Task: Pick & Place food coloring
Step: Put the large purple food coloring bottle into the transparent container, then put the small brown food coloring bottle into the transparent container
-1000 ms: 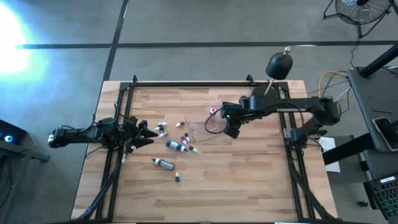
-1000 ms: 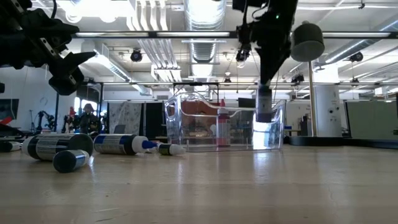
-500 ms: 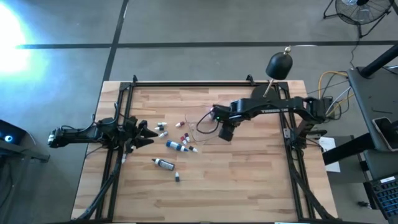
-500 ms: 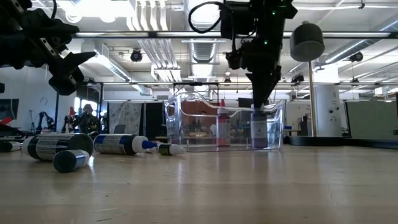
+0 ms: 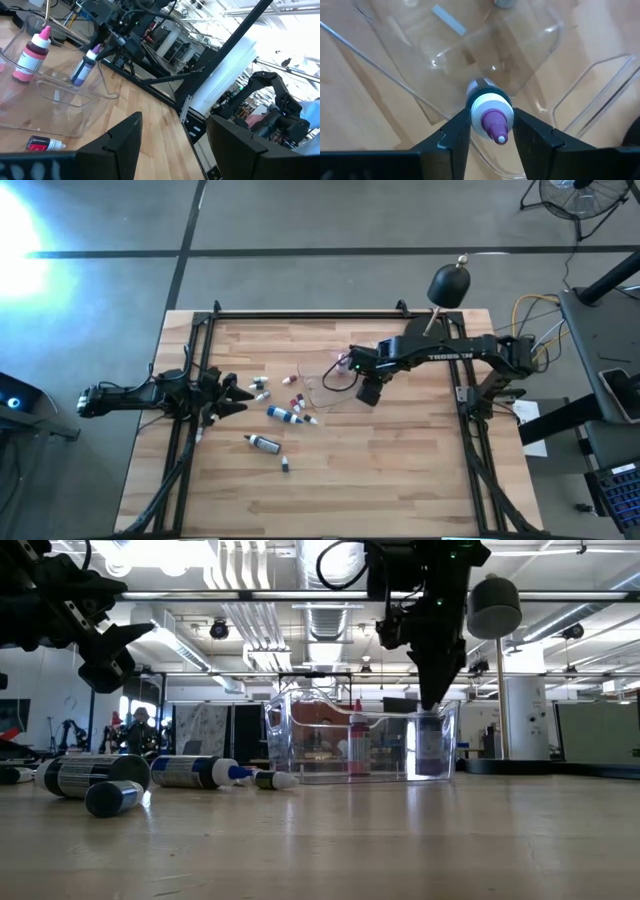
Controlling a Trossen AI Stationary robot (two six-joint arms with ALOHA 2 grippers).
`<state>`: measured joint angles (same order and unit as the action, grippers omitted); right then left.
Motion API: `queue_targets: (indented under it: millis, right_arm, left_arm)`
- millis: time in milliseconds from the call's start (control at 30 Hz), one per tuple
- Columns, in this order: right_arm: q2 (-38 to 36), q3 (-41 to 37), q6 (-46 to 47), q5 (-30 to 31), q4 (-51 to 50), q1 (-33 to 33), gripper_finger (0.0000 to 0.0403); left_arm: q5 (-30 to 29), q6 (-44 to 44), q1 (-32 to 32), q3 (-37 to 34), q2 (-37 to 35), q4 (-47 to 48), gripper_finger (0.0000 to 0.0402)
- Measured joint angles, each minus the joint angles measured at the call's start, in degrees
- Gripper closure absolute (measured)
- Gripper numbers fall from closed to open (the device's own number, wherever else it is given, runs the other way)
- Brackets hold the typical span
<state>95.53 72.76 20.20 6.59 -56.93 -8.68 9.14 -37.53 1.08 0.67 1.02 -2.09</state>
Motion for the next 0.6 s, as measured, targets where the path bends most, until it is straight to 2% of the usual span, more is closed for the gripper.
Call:
queue_targets:
  millis: [333, 600]
  right_arm:
    - [-1.3, -2.1, 1.8, 1.3, -0.1, 0.0, 0.0203]
    - [-9.7, -2.1, 0.6, 5.6, -0.1, 0.3, 0.0181]
  left_arm:
    - [0.0, 0.0, 0.0, 0.0, 0.0, 0.0, 0.0205]
    - [0.0, 0.0, 0.0, 0.0, 0.0, 0.0, 0.0205]
